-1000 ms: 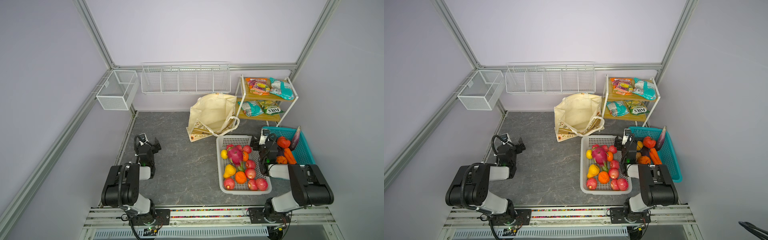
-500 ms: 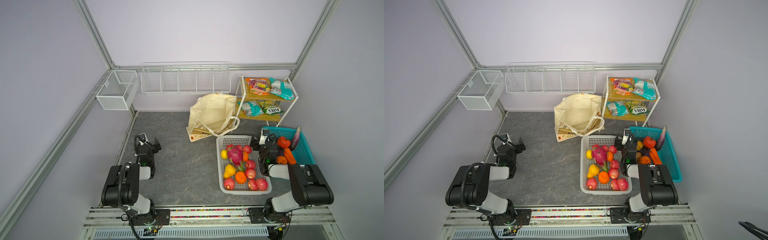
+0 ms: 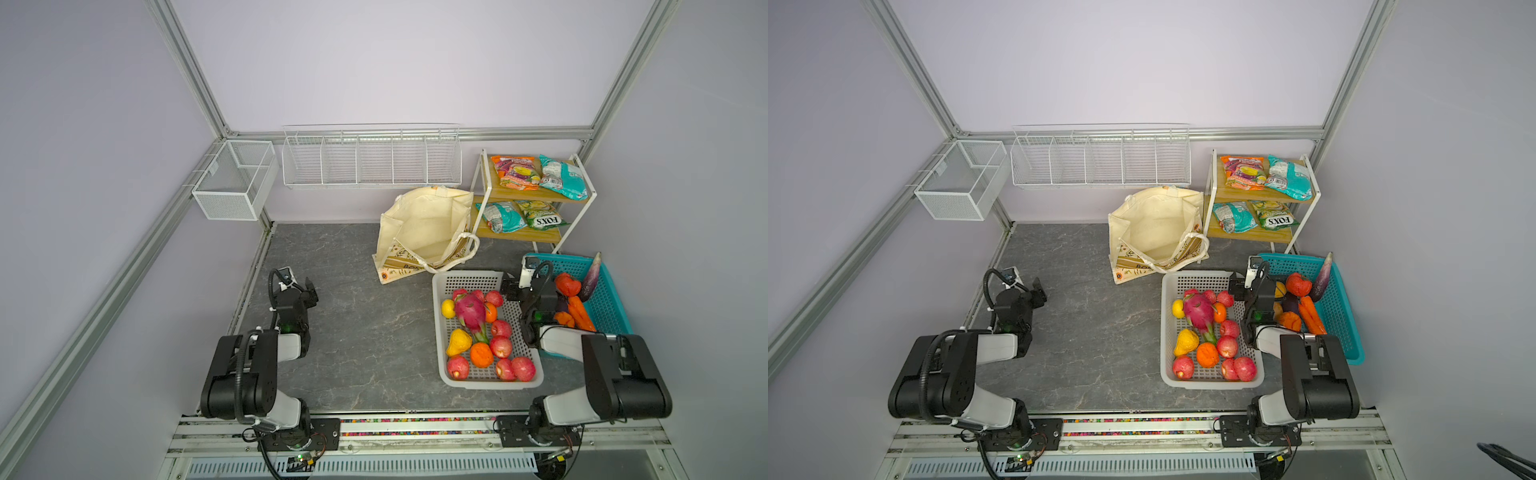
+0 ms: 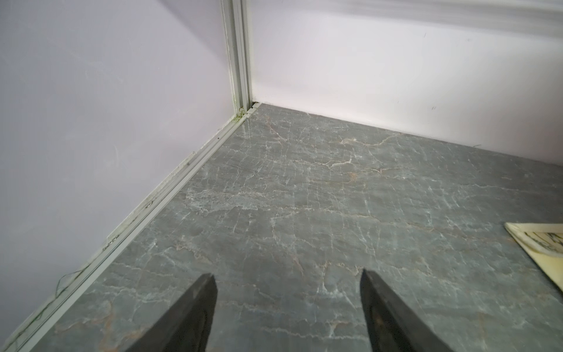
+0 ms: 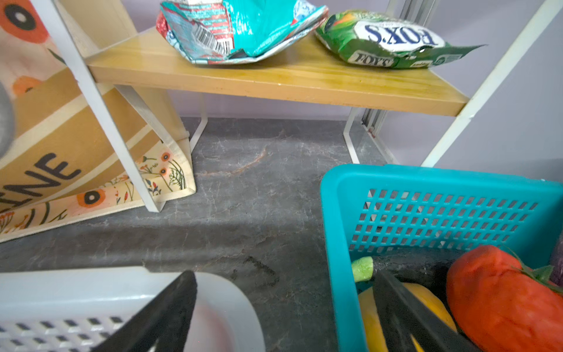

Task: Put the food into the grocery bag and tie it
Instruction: 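Raise both grippers and move them toward the cream tote bag, then grasp the tote bag's handle with the right gripper and lift it upright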

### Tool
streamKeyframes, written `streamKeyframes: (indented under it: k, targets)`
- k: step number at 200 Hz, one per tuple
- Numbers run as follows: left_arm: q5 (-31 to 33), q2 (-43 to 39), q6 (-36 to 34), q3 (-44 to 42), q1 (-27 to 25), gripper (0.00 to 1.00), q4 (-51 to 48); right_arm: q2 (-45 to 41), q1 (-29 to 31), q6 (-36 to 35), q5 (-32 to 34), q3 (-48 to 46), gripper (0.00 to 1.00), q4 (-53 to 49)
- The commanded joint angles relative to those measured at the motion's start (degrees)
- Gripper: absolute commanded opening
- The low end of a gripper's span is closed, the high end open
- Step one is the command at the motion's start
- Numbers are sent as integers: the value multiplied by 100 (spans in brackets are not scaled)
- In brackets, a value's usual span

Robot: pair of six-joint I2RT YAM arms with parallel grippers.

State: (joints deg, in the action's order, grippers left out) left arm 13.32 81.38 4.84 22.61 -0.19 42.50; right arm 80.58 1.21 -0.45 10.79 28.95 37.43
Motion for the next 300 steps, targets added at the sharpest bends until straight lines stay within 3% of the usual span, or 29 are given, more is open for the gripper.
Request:
streamKeyframes:
  k: [1, 21, 43, 64, 102, 135, 159, 204, 228, 274, 300]
  targets:
    - [469, -1260, 416, 921, -26, 76, -2109, -809, 3, 801, 215, 847, 98, -2406]
    - [297, -2122, 949, 1658, -39, 76, -3549, -1223, 27, 1885, 558, 1844, 99, -4351]
    - [259, -2873, 1375, 2387, -48, 77, -5258, -1567, 99, 2891, 418, 2599, 98, -5869]
    - [18, -3466, 1591, 2840, -43, 82, -6659, -2079, 261, 3573, -68, 2739, 96, -6536]
    - [-705, -4177, 1861, 3496, -43, 85, -8962, -2533, 1017, 4466, -299, 3325, 94, -7846]
    - [-1655, -4488, 1955, 3628, -44, 84, -10023, -2702, 2189, 5175, -32, 3633, 89, -8416]
    - [-2325, -4595, 2153, 3515, -44, 84, -10182, -2660, 3018, 5652, 474, 3682, 88, -8471]
    - [-2811, -4386, 2586, 3497, -58, 84, -9829, -1641, 3936, 6019, 898, 4132, 90, -8154]
    - [-2852, -4128, 2931, 3473, -347, 83, -9295, -823, 4011, 6089, 781, 4501, 91, -7766]
    - [-2038, -2958, 3213, 3885, -1702, 86, -8381, 455, 3863, 6288, 646, 5198, 92, -7010]
    - [-2104, -2745, 3467, 3829, -1858, 86, -7567, 1045, 3658, 6516, 368, 5513, 92, -6793]
